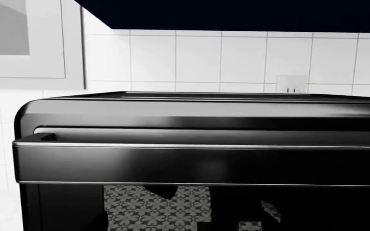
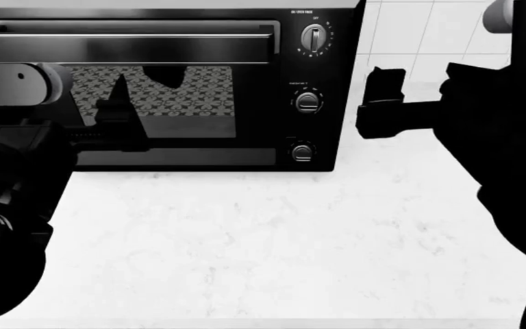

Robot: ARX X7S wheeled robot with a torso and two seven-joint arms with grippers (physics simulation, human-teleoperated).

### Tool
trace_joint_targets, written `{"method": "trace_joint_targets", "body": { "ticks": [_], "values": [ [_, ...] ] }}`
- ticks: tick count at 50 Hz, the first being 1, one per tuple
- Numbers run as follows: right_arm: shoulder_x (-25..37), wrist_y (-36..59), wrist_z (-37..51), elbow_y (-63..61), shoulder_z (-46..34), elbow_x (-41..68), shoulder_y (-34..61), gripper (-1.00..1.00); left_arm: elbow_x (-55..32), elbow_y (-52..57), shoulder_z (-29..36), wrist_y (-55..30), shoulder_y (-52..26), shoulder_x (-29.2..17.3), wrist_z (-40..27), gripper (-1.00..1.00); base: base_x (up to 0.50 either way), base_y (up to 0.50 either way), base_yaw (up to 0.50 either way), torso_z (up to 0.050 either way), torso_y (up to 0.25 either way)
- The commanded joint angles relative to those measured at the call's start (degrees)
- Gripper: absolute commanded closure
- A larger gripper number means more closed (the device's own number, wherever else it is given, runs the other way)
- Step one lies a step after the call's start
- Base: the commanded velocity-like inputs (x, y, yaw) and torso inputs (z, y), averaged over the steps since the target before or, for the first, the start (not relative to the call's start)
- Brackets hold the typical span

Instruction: Turn on the toaster oven by setting the timer.

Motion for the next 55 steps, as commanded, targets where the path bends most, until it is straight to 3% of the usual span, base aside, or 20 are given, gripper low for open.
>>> {"method": "trace_joint_targets", "body": {
  "ticks": [1, 35, 55],
  "values": [
    [-0.22, -0.82, 4.01, 0.88, -4.63, 3.59, 3.78, -1.00, -0.51, -0.04, 0.01, 0.29, 0.12, -0.18, -0.42, -1.00, 0.00, 0.00, 0.00, 0.000, 0.000],
    [-3.89, -7.81, 10.07, 6.39, -13.85, 5.75, 7.49, -1.00, -1.51, -0.45, 0.19, 1.36, 0.62, -0.65, -1.22, -1.00, 0.00, 0.00, 0.00, 0.000, 0.000],
    [-6.22, -11.65, 11.20, 8.21, -18.28, 0.91, 9.85, -1.00, -2.64, 0.00, -0.38, 1.98, 1.81, -1.03, -1.87, -1.00, 0.00, 0.00, 0.00, 0.000, 0.000]
  ]
}}
